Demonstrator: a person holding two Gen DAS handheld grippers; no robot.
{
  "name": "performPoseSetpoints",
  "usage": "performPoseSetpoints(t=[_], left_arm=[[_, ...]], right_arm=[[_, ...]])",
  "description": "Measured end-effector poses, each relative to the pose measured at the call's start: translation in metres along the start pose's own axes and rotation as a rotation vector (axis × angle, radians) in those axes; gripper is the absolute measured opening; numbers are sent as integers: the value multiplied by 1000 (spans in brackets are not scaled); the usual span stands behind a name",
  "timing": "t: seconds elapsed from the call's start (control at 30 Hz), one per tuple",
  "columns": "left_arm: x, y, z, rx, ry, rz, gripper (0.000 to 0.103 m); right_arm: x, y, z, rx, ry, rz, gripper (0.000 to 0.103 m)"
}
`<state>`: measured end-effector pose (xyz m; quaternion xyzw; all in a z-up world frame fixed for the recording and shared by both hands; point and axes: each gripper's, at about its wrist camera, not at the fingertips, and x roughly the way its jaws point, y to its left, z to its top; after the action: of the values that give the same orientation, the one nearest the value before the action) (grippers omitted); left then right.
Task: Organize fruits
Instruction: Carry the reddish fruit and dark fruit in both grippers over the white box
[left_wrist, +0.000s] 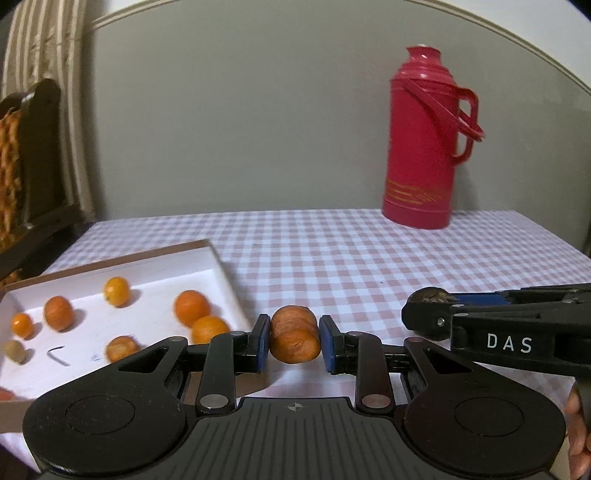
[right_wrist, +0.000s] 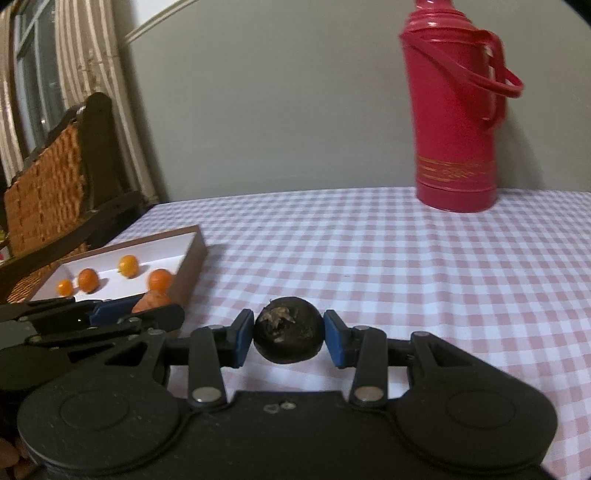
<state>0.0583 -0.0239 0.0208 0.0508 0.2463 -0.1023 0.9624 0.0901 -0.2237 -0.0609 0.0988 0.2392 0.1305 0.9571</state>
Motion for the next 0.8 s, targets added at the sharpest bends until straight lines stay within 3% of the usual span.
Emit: performPoseSetpoints(t=[0.8], left_arm=[[-27, 108, -11, -200, -83, 231, 29]], right_arm=[[28, 77, 14, -45, -105, 226, 33]])
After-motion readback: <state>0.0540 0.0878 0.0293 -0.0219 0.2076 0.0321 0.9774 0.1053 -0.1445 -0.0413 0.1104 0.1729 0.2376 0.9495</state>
